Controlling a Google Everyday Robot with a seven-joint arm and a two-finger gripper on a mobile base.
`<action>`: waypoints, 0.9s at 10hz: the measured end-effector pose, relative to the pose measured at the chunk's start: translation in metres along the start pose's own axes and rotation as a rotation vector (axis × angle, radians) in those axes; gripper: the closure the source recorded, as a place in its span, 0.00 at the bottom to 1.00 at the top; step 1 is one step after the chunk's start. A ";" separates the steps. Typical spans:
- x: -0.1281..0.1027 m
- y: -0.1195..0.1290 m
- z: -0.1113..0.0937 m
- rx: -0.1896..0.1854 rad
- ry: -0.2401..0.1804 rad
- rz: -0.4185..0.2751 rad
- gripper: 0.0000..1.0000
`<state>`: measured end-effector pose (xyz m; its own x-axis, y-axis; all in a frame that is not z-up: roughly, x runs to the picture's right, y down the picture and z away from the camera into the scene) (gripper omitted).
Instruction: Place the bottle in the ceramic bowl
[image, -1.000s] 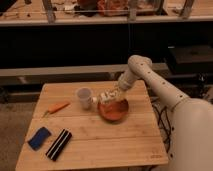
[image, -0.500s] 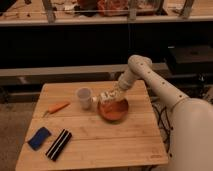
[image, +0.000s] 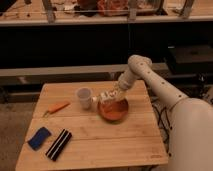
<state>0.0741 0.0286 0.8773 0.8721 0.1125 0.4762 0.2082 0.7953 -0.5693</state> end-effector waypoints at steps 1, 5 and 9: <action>0.000 -0.001 0.000 0.001 0.000 -0.001 0.70; 0.000 -0.001 0.001 -0.001 -0.004 0.001 0.70; 0.001 -0.002 0.002 -0.003 -0.005 0.002 0.70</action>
<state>0.0733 0.0281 0.8807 0.8704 0.1175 0.4782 0.2075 0.7932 -0.5725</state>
